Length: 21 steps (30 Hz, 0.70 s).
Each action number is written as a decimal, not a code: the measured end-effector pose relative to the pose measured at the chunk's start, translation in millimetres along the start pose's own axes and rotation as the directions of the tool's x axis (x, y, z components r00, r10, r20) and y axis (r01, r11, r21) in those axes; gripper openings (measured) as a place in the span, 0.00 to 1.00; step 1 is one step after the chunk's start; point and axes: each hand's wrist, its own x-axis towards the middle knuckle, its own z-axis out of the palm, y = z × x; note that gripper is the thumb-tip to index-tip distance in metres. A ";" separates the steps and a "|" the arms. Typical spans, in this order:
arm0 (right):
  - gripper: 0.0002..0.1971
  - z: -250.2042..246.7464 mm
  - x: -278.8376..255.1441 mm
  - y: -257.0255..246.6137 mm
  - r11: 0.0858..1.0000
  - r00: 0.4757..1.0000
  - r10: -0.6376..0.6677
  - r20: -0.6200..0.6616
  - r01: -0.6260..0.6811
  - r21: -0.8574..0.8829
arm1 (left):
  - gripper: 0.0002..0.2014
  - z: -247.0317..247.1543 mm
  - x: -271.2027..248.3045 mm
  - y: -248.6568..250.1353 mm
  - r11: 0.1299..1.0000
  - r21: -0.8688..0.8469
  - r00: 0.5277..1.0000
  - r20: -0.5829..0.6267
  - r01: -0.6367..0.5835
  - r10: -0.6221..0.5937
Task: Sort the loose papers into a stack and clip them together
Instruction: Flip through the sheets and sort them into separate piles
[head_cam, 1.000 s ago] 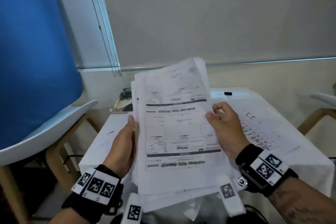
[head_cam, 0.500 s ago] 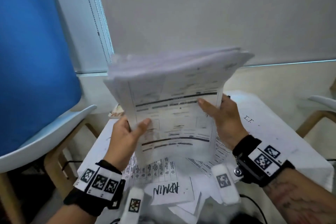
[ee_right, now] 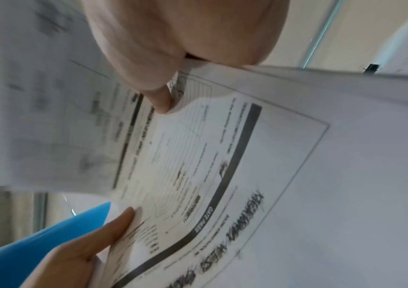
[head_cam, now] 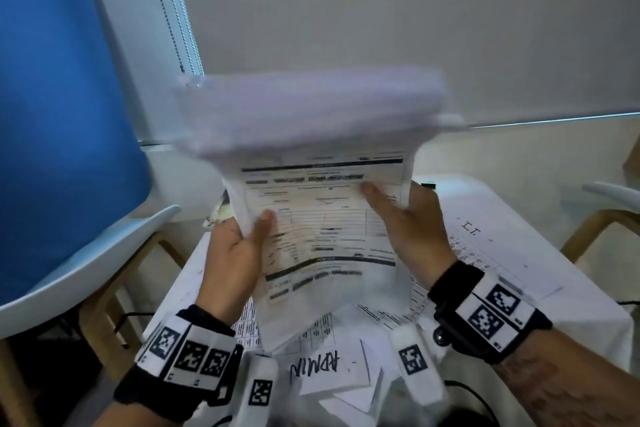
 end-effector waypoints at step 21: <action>0.06 4.1 -7.2 -6.8 0.980 0.977 0.183 0.114 -0.190 0.055 | 0.08 -1.2 1.2 -4.4 0.993 -0.116 0.996 0.086 -0.024 0.034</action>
